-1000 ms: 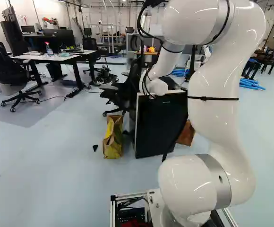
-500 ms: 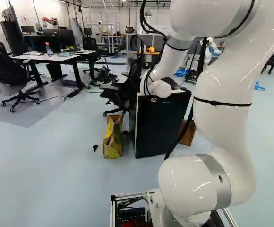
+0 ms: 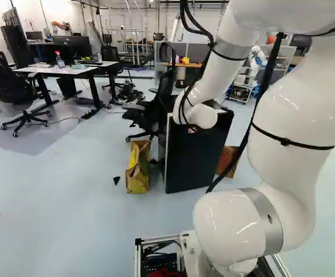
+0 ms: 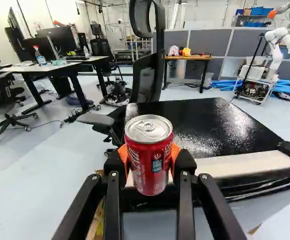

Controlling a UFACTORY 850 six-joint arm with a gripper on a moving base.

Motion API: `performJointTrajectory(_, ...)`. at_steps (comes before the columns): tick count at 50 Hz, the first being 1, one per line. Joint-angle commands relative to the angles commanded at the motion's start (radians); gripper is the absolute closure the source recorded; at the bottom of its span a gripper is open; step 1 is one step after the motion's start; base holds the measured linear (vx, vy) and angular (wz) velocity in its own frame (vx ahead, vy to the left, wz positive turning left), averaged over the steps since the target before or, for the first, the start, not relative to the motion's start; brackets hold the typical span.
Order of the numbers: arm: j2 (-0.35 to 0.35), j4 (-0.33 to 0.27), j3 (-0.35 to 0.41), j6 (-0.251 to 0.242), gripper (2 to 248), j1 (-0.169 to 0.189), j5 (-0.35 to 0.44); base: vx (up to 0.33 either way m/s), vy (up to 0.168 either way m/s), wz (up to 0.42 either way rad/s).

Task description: Grab a drink from the fridge

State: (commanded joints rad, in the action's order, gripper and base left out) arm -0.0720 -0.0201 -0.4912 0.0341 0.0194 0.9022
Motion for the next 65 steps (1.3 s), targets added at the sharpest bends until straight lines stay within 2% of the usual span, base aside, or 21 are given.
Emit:
performJointTrajectory(32, 0.215, 0.012, 0.247, -0.021, 150, -0.012, -0.018, 0.0, 0.0, 0.0)
performJointTrajectory(47, 0.282, 0.016, 0.324, -0.027, 150, -0.016, -0.024, 0.0, 0.0, 0.0)
performJointTrajectory(65, 0.332, 0.019, 0.382, -0.032, 150, -0.018, -0.028, 0.0, 0.0, 0.0)
